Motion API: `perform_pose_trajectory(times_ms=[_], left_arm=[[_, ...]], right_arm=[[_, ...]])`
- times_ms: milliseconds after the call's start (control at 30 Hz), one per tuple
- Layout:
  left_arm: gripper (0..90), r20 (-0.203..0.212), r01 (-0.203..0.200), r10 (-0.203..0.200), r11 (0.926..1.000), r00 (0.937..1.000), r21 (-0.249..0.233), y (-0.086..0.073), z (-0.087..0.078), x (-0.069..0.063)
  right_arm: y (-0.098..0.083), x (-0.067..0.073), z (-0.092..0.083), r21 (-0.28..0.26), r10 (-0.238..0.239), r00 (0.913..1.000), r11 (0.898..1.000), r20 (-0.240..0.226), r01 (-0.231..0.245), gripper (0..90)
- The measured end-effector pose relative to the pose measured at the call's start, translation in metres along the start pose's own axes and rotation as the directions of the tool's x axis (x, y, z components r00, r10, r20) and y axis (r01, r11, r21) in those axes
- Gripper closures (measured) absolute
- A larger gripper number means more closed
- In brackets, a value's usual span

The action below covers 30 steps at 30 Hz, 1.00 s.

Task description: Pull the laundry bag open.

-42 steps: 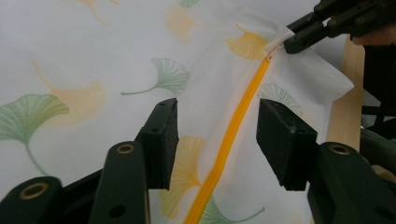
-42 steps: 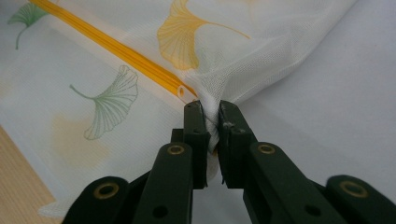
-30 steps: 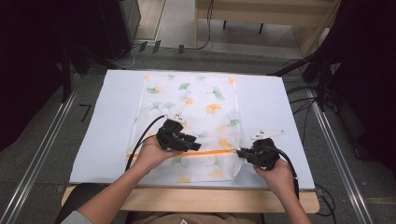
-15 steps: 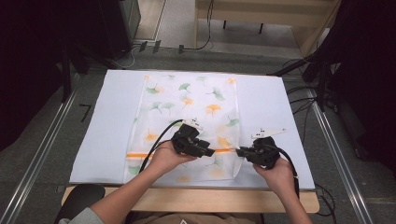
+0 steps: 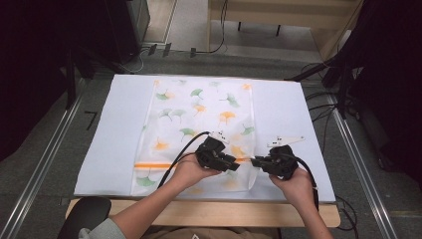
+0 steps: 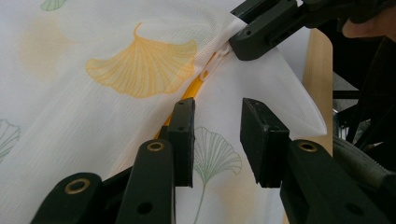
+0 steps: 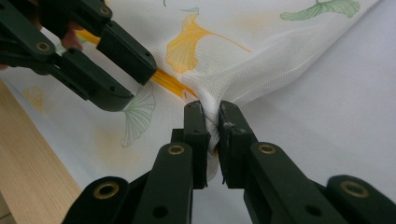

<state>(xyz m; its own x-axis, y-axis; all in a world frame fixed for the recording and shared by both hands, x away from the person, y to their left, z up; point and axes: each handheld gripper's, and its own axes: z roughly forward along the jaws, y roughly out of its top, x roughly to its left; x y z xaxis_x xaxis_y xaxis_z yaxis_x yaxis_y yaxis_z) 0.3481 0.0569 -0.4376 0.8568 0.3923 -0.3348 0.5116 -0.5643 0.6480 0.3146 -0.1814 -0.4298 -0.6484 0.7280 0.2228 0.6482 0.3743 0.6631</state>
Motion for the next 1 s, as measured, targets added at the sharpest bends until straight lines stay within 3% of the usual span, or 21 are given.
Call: perform_pose_trajectory(times_ms=[400, 533, 600, 767, 1000], left_arm=[[62.9, 0.013, 0.000, 0.001, 0.9998, 0.9999, -0.019, 0.003, 0.013, 0.001], [62.1, 0.007, -0.018, 0.019, 0.9996, 0.9998, -0.019, 0.005, 0.013, 0.001], [62.0, 0.022, -0.013, 0.014, 0.9995, 0.9997, -0.029, 0.005, 0.014, 0.001], [66.2, 0.034, -0.035, 0.036, 0.9992, 0.9988, -0.018, 0.005, 0.017, -0.002], [69.7, 0.039, -0.013, 0.014, 0.9997, 0.9992, -0.019, 0.007, 0.019, -0.002]], right_arm=[[0.002, 0.004, -0.002, -0.015, -0.028, 0.9988, 1.000, -0.039, 0.027, 84.9], [0.003, 0.005, -0.002, -0.017, -0.039, 0.9979, 0.999, -0.053, 0.038, 85.0], [0.003, 0.006, -0.003, -0.019, -0.045, 0.9973, 0.999, -0.058, 0.044, 85.0], [0.004, 0.007, -0.003, -0.024, -0.052, 0.9969, 0.998, -0.060, 0.050, 85.1], [0.004, 0.009, -0.002, -0.019, -0.064, 0.9960, 0.998, -0.062, 0.063, 85.1]])
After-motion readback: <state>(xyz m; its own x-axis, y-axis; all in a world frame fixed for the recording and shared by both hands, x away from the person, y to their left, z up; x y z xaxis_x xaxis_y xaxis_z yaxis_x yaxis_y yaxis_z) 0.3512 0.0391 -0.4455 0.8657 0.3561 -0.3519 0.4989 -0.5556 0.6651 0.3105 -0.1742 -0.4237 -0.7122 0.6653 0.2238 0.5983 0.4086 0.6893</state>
